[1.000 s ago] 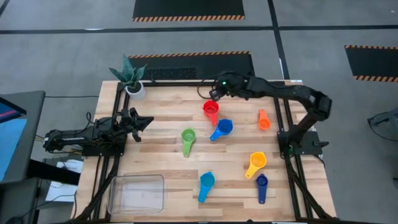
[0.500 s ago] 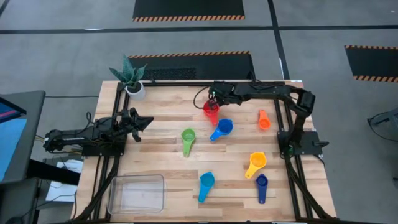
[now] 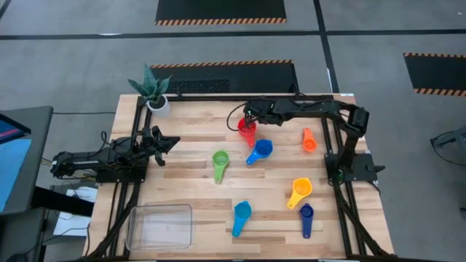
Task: Nest measuring cups in basket
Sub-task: Put the red measuring cup in the transparent bin
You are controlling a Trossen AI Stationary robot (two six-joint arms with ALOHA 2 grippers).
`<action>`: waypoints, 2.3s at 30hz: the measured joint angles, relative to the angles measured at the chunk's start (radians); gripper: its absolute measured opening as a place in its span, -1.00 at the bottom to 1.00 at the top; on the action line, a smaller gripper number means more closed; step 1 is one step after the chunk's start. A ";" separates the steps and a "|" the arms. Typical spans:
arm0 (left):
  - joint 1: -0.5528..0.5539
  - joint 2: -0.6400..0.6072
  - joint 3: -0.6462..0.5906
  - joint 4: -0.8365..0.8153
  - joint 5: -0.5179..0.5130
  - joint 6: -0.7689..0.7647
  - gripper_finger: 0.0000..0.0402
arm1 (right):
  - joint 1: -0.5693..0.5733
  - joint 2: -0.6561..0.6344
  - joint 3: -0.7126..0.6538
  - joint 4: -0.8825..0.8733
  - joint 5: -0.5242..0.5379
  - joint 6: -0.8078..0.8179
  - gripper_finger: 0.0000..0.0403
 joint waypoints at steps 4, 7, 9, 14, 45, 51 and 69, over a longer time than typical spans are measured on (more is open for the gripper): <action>0.000 0.000 0.000 0.000 0.000 0.000 -1.00 | 0.002 0.000 0.000 -0.010 -0.001 0.015 -0.94; 0.000 0.000 0.000 0.000 0.000 0.000 -1.00 | 0.011 0.000 0.000 -0.009 0.004 0.031 -0.97; 0.000 0.000 0.000 0.000 0.000 0.000 -1.00 | 0.013 0.005 0.000 -0.007 0.000 0.031 -0.97; 0.000 0.000 0.000 0.000 0.000 0.000 -1.00 | 0.022 0.086 -0.002 -0.009 -0.019 0.035 -0.93; 0.000 0.000 0.000 0.000 -0.002 0.043 -1.00 | 0.176 0.166 0.000 0.484 -0.123 0.068 -0.97; 0.000 0.000 0.000 0.000 -0.002 0.043 -1.00 | 0.192 0.166 0.000 0.519 -0.064 0.060 -0.95; 0.000 0.015 0.000 0.007 -0.003 0.041 -1.00 | 0.305 0.313 0.142 0.694 -0.470 -0.158 -0.96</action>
